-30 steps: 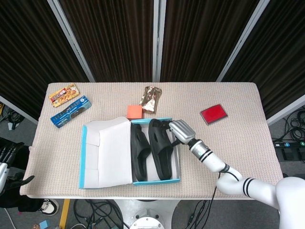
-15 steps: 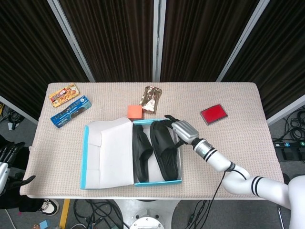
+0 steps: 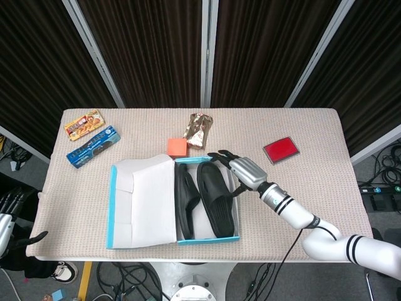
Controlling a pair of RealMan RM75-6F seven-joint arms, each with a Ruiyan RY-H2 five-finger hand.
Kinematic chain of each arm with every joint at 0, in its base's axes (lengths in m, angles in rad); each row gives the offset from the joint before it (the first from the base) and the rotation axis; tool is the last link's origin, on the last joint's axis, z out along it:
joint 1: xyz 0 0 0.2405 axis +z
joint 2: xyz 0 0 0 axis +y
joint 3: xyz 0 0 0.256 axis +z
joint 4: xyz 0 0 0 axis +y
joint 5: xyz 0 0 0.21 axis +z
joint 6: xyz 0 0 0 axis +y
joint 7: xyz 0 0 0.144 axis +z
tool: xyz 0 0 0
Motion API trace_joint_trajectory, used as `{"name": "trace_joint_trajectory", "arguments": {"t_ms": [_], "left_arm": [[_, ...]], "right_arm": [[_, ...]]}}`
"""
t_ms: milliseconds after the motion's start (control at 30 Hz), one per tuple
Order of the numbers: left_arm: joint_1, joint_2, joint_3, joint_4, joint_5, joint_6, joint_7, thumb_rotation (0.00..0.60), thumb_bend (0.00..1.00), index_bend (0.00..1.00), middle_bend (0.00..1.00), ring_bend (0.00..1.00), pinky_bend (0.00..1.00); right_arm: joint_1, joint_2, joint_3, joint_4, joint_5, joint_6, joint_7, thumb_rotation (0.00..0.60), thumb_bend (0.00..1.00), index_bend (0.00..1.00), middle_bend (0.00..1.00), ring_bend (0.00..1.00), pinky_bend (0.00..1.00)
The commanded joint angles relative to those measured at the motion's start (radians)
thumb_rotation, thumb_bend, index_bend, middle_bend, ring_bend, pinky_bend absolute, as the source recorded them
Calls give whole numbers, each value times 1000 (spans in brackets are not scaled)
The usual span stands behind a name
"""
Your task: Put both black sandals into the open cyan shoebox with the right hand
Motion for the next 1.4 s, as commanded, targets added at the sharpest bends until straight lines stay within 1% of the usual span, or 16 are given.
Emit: {"name": "trace_joint_trajectory", "arguments": {"t_ms": [33, 100, 167, 300, 467, 567, 667, 800, 900, 1067, 1167, 1300, 1400], "left_arm": [[0, 0, 0, -1, 0, 1, -3, 600, 72, 85, 105, 0, 84], [0, 0, 0, -3, 1, 3, -2, 600, 71, 85, 106, 0, 83], [1, 0, -1, -5, 2, 5, 1, 600, 72, 85, 105, 0, 84], [4, 3, 0, -7, 0, 7, 2, 600, 71, 85, 105, 0, 83], [7, 6, 0, -6, -5, 7, -3, 600, 72, 85, 105, 0, 83], [9, 6, 0, -5, -6, 9, -7, 600, 72, 85, 105, 0, 84], [9, 5, 0, -1, -7, 7, -10, 600, 71, 85, 105, 0, 84], [7, 3, 0, 1, -5, 6, -12, 600, 72, 85, 106, 0, 83], [8, 3, 0, -1, -3, 8, -8, 600, 72, 85, 105, 0, 83], [10, 6, 0, -5, -1, 13, -5, 600, 71, 85, 105, 0, 83], [11, 6, 1, -7, 0, 13, -3, 600, 71, 85, 105, 0, 83], [11, 5, 0, -6, -2, 14, -3, 600, 71, 85, 106, 0, 83], [11, 7, -1, -5, -5, 13, -6, 600, 72, 85, 105, 0, 84]], "right_arm": [[-13, 30, 23, -77, 5, 7, 106, 600, 0, 48, 172, 0, 187], [-15, 30, 34, -112, -3, -5, 227, 600, 0, 47, 195, 4, 187], [-6, 24, 34, -119, -23, -35, 335, 600, 0, 47, 208, 10, 187], [15, -22, 7, -65, -69, -71, 411, 600, 0, 47, 208, 11, 187], [35, -85, -23, -4, -85, -110, 488, 600, 0, 47, 203, 11, 198], [45, -98, -36, 18, -90, -132, 507, 600, 0, 47, 200, 11, 227], [46, -106, -51, 38, -93, -135, 485, 600, 0, 47, 195, 11, 238], [47, -102, -56, 36, -77, -146, 474, 600, 0, 47, 190, 11, 248], [44, -95, -51, 24, -77, -131, 475, 600, 0, 47, 190, 11, 254], [25, -84, -25, -10, -104, -44, 504, 600, 0, 46, 220, 18, 257], [26, -86, -13, -20, -113, -19, 513, 600, 0, 46, 229, 27, 257], [45, -101, -6, -23, -106, -34, 525, 600, 0, 46, 228, 27, 257], [64, -130, -5, -6, -90, -62, 528, 600, 0, 46, 222, 27, 257]]}}
